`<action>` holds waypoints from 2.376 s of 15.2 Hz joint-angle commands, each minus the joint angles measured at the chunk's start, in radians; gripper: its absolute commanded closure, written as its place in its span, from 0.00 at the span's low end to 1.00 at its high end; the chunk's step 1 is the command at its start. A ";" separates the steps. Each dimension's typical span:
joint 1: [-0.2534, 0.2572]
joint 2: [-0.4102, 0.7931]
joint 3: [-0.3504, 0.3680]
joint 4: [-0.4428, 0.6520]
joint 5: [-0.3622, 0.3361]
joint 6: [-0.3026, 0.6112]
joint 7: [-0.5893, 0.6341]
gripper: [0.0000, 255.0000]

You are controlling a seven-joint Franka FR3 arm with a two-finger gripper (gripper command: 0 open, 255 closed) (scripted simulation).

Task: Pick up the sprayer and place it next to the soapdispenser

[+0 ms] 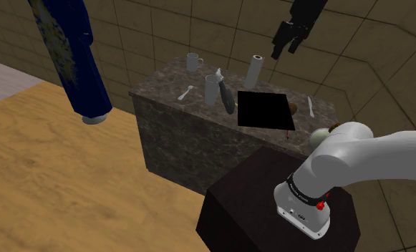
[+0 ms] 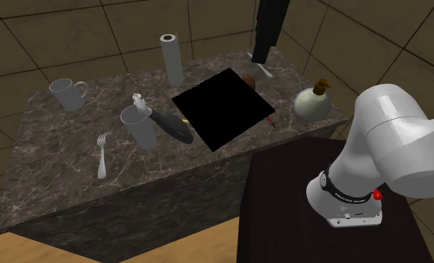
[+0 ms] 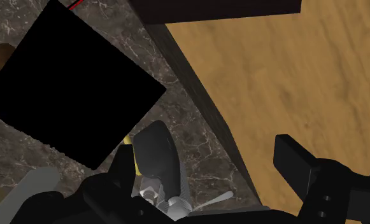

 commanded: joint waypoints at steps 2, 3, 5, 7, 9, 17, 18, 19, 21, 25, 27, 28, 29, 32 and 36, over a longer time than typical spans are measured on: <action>0.000 0.008 0.005 -0.026 -0.008 0.043 0.003 0.00; 0.000 0.017 0.010 -0.050 -0.017 0.087 0.006 0.00; -0.001 0.042 0.019 -0.093 -0.035 0.174 0.015 0.00; -0.003 0.073 0.027 -0.131 -0.055 0.262 0.025 0.00; -0.007 0.112 0.036 -0.161 -0.077 0.350 0.037 0.00; -0.046 0.334 0.075 -0.212 -0.198 0.694 0.119 0.00; -0.054 0.368 0.082 -0.209 -0.219 0.733 0.134 0.00; -0.063 0.403 0.089 -0.205 -0.241 0.772 0.151 0.00; -0.083 0.475 0.103 -0.190 -0.292 0.844 0.190 0.00; -0.129 0.628 0.134 -0.134 -0.423 0.966 0.291 0.00; -0.150 0.707 0.147 -0.093 -0.505 1.012 0.355 0.00; -0.149 0.707 0.146 -0.093 -0.505 1.012 0.355 0.00; -0.152 0.719 0.144 -0.092 -0.514 1.023 0.361 0.00; -0.162 0.757 0.139 -0.086 -0.543 1.054 0.381 0.00; -0.173 0.803 0.132 -0.076 -0.580 1.089 0.407 0.00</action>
